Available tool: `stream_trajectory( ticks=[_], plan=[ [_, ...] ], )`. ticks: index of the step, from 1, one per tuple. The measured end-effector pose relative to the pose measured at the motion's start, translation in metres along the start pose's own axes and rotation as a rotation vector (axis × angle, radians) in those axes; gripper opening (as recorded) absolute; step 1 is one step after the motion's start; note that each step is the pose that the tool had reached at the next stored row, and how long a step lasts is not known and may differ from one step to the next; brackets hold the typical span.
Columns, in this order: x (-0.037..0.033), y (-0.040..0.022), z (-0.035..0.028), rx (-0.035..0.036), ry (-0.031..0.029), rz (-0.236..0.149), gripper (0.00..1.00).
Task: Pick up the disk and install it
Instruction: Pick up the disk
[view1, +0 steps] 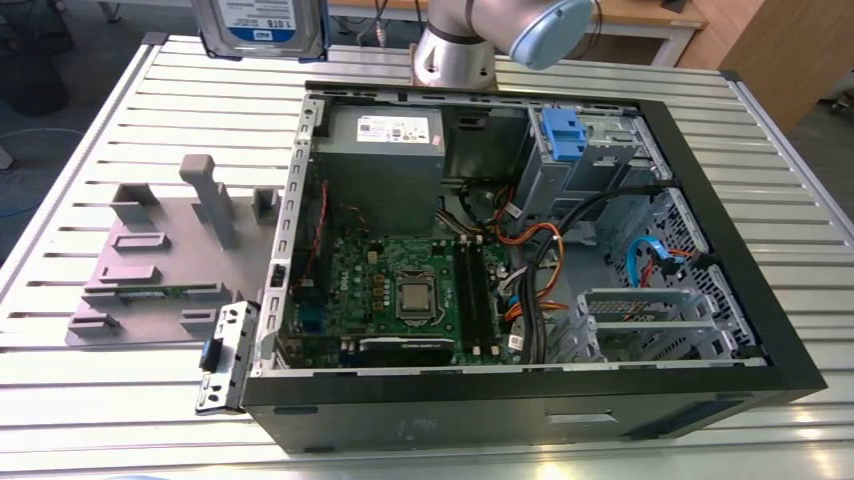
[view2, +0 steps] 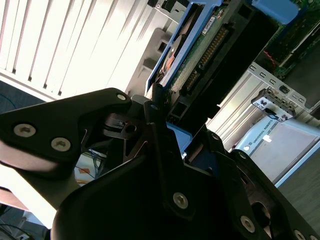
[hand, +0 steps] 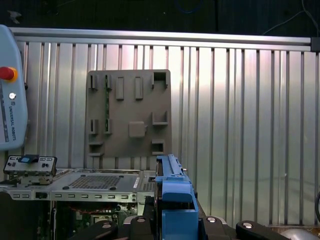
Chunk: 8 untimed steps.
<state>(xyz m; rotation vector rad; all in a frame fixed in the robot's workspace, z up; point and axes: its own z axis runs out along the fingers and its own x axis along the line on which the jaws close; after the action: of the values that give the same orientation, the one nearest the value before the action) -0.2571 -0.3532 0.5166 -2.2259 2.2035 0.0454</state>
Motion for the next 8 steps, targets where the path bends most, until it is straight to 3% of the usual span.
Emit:
stream_trajectory(
  ticks=[8],
  plan=[
    [0.0000,-0.0021,0.0000,0.0000,0.0000,0.000,0.36]
  ],
)
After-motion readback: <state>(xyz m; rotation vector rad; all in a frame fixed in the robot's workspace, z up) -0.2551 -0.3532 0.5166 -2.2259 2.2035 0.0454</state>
